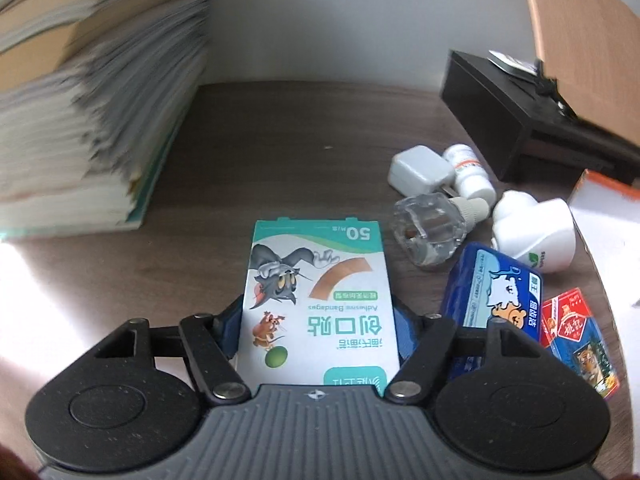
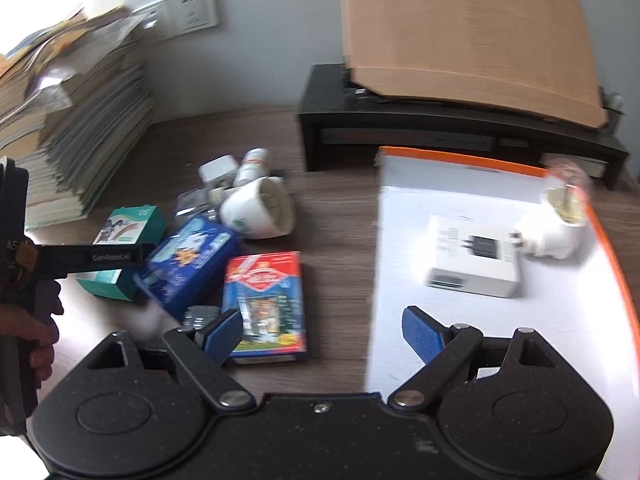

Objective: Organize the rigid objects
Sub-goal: 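Grasp the green bandage box with left tool while right grasps red tiger card pack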

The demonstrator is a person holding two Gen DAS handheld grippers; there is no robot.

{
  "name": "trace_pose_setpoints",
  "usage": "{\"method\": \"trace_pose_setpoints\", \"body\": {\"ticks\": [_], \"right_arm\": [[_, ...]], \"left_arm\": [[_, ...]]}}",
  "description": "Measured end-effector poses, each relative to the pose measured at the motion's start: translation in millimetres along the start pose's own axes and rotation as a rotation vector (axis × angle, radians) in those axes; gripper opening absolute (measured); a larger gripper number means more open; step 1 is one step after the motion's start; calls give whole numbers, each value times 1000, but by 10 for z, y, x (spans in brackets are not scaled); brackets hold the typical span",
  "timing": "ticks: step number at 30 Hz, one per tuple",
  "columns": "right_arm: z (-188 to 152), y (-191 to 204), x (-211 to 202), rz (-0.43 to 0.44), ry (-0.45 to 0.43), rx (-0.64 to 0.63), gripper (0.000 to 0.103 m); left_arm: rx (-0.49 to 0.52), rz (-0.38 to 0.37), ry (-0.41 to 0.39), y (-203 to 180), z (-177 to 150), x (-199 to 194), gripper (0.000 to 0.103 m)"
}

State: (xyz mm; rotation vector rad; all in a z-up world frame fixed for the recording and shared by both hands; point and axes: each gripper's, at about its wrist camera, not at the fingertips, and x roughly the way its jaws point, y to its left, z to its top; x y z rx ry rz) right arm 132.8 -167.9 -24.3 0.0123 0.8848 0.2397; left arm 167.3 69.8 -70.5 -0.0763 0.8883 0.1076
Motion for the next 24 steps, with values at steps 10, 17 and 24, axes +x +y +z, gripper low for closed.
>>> {"method": "trace_pose_setpoints", "body": {"ticks": [10, 17, 24], "right_arm": [[90, 227, 542, 45, 86, -34, 101], [246, 216, 828, 40, 129, -43, 99], [142, 228, 722, 20, 82, -131, 70]], "left_arm": [[-109, -21, -29, 207, -180, -521, 71], [-126, -38, -27, 118, -293, -687, 71], [-144, -41, -40, 5, -344, -808, 71]]}}
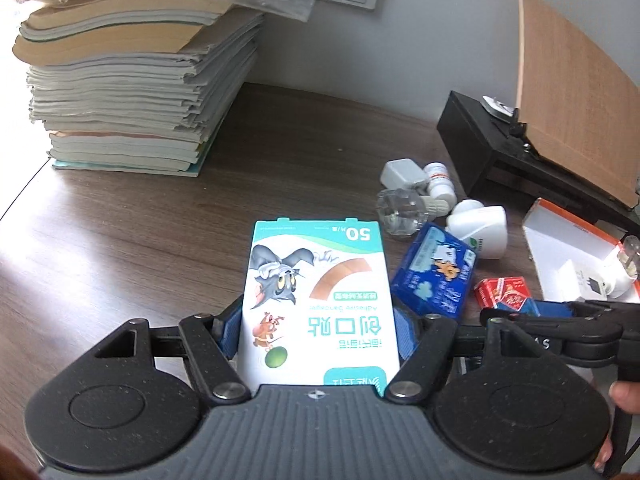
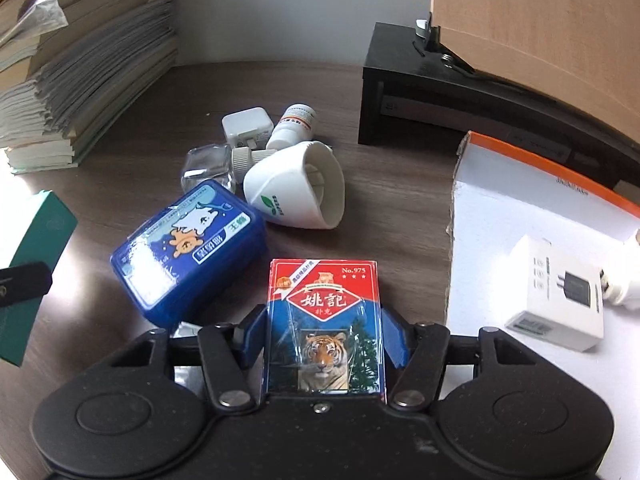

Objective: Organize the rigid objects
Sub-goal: 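Grasp the green bandage box with left tool while right grasps red tiger card pack, then carry the bandage box and card pack over the orange-rimmed white box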

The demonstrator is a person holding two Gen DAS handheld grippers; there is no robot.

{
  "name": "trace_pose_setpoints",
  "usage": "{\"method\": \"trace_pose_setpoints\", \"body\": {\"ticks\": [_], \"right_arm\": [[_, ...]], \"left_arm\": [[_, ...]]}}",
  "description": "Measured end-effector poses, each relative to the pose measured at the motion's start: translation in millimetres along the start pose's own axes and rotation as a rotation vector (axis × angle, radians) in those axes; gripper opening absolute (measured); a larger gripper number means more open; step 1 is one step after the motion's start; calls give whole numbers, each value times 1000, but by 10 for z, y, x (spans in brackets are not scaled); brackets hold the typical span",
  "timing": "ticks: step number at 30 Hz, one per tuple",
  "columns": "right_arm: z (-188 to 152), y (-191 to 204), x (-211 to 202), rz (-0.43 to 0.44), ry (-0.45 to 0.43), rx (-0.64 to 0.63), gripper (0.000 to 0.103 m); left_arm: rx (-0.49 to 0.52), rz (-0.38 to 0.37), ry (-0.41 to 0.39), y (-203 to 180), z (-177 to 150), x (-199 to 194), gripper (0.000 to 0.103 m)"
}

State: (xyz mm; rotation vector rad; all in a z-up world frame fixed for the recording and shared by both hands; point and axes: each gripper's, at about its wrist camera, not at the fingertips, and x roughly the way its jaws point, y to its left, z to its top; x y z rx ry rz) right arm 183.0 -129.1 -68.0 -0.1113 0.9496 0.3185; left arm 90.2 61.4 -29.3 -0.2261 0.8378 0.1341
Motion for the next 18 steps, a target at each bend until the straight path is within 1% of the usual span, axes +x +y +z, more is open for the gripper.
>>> {"method": "trace_pose_setpoints", "body": {"ticks": [3, 9, 15, 18], "right_arm": [[-35, -66, -94, -1, -8, 17, 71], [-114, -249, -559, 17, -76, 45, 71], [-188, -530, -1004, -9, -131, 81, 71], [-258, -721, -1177, -46, -149, 114, 71]], "left_arm": [[4, -7, -11, -123, -13, -54, 71], [30, -44, -32, -487, -47, -171, 71], [85, -114, -42, -950, -86, -242, 71], [125, -156, -45, -1198, -109, -264, 71]]}}
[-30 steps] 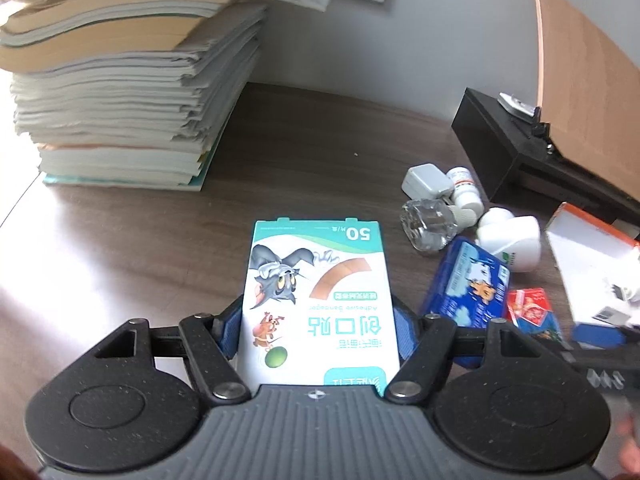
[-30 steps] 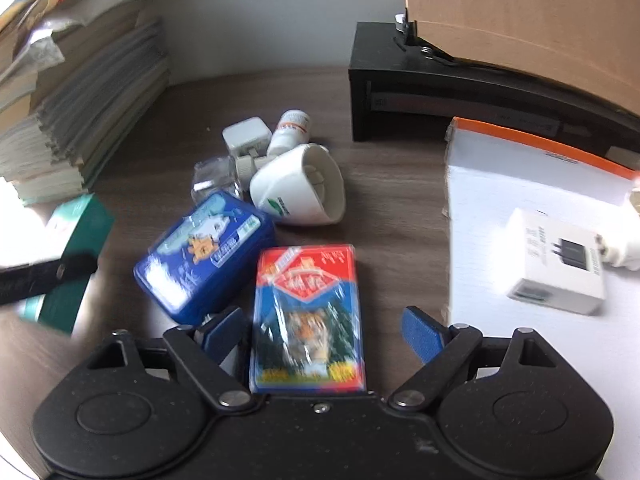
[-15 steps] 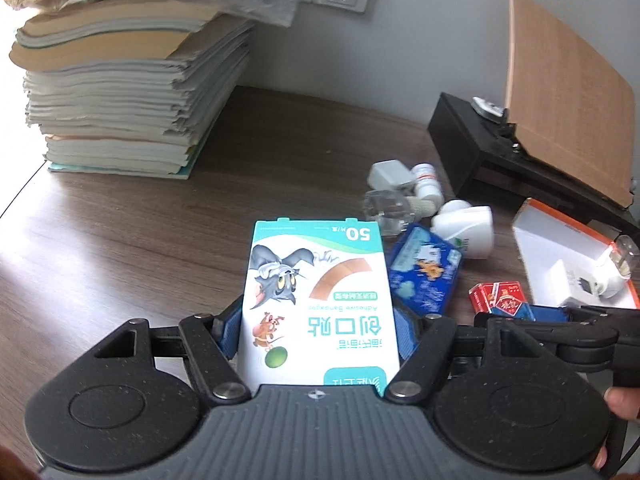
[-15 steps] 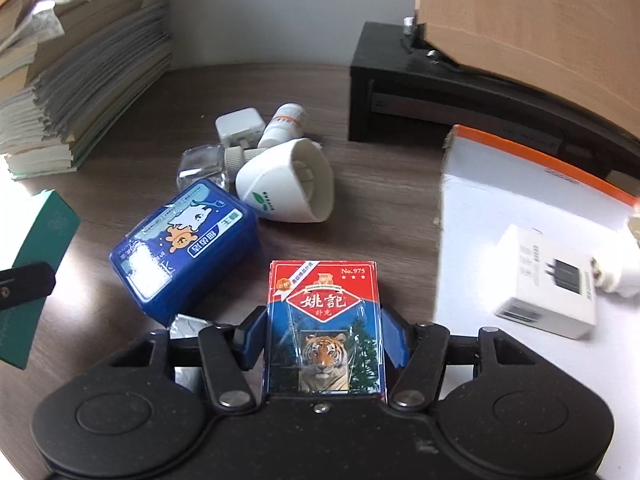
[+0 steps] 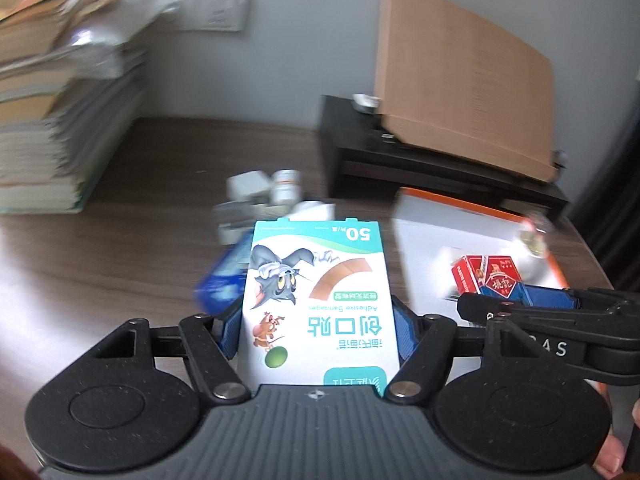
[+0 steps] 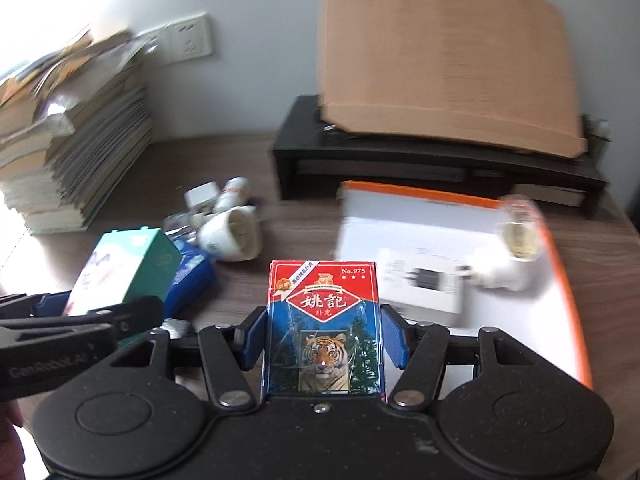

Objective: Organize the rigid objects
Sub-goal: 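Carry the bandage box and card pack over the orange-rimmed white box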

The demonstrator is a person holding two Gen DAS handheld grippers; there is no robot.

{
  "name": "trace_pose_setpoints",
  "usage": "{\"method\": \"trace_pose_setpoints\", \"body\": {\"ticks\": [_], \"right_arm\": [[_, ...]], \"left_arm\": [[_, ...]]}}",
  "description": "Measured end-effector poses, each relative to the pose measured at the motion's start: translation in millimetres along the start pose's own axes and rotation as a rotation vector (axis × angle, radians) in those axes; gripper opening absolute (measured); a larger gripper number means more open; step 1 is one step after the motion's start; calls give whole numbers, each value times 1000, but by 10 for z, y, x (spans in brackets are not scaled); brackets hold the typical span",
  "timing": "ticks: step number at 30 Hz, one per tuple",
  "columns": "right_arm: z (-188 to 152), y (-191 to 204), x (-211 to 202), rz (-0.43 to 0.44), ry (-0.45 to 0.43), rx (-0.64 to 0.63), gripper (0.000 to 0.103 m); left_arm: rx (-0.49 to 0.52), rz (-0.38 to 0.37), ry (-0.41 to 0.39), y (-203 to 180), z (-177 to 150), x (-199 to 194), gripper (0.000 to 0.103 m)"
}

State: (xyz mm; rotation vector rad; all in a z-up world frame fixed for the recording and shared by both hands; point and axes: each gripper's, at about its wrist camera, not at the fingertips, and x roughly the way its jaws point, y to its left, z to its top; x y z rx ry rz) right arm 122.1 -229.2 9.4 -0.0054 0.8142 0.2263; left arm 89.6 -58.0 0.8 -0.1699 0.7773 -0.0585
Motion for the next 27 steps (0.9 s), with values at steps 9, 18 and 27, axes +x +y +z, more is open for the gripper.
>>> {"method": "trace_pose_setpoints", "body": {"ticks": [9, 18, 27], "right_arm": [[-161, -675, -339, -120, -31, 117, 71], [-263, -1024, -496, -173, -43, 160, 71], [-299, -1183, -457, -169, -38, 178, 71]], "left_arm": [[98, -136, 17, -688, -40, 132, 71], [171, -193, 38, -1088, -69, 249, 71], [179, -187, 61, -1213, -100, 325, 71]]}}
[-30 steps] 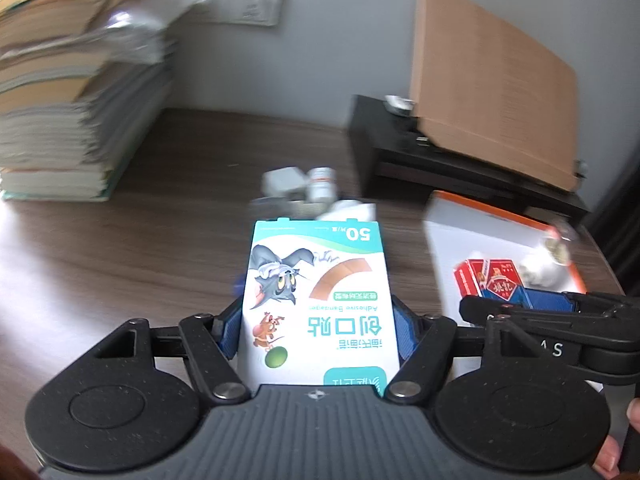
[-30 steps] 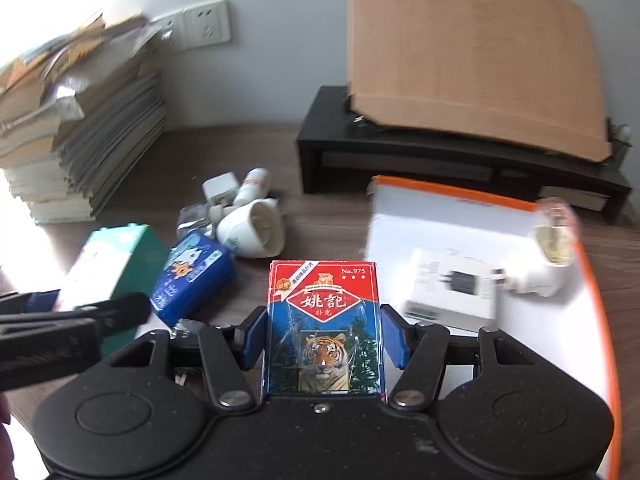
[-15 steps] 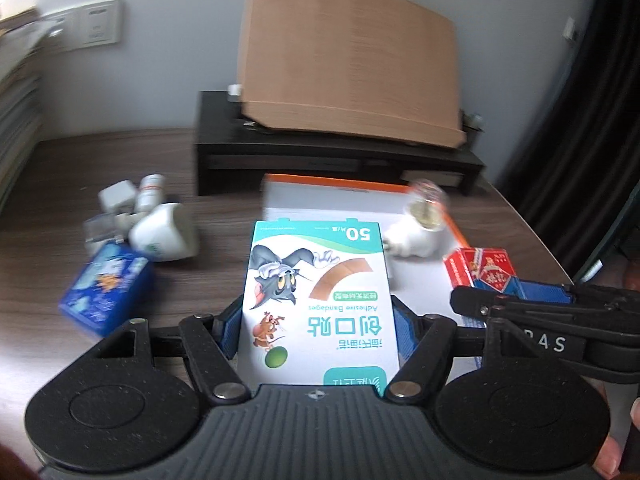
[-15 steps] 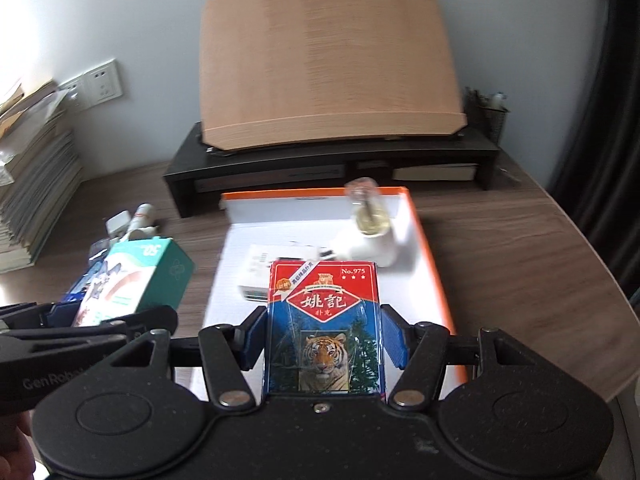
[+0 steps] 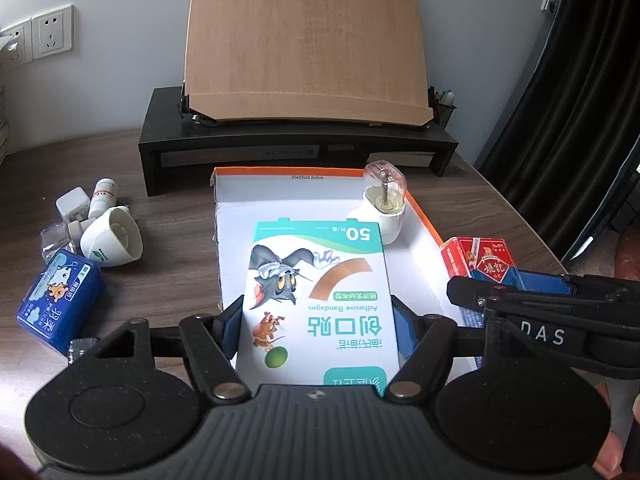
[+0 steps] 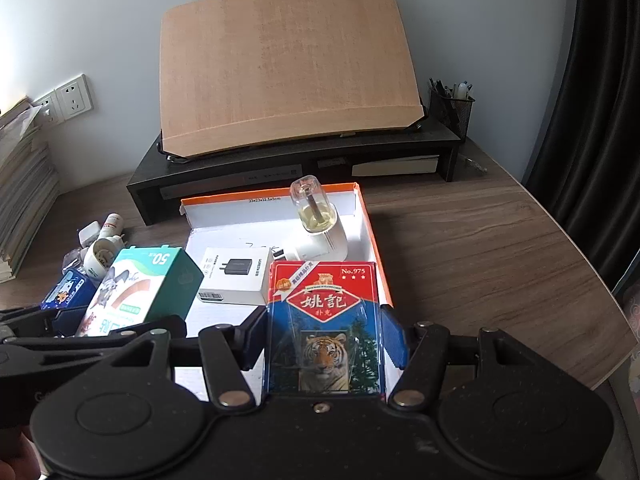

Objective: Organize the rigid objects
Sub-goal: 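Carry the bandage box and card pack over the orange-rimmed white box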

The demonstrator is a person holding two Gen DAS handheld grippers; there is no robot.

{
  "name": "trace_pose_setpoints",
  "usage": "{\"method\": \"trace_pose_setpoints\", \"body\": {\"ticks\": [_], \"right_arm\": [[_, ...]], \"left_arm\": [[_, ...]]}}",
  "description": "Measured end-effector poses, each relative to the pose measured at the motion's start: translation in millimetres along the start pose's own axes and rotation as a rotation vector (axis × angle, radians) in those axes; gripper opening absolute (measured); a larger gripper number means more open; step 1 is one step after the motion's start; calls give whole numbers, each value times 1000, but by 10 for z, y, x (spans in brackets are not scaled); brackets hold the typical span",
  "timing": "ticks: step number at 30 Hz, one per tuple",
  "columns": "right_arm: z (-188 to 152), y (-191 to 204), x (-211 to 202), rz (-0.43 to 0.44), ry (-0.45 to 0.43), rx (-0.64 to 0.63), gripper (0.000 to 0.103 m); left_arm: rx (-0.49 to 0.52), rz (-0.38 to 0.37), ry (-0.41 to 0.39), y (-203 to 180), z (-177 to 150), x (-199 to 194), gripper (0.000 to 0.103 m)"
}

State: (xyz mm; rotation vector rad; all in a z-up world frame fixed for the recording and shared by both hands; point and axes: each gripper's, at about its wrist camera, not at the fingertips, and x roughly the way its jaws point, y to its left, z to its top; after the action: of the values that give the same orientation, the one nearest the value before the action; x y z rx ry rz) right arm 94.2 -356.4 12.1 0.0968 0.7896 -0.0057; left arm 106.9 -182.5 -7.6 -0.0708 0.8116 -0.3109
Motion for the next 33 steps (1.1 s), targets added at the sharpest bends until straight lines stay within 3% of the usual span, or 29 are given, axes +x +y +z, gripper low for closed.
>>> {"method": "trace_pose_setpoints", "body": {"ticks": [33], "right_arm": [[50, -24, 206, 12, 24, -20, 71]], "left_arm": [[-28, 35, 17, 45, 3, 103, 71]]}}
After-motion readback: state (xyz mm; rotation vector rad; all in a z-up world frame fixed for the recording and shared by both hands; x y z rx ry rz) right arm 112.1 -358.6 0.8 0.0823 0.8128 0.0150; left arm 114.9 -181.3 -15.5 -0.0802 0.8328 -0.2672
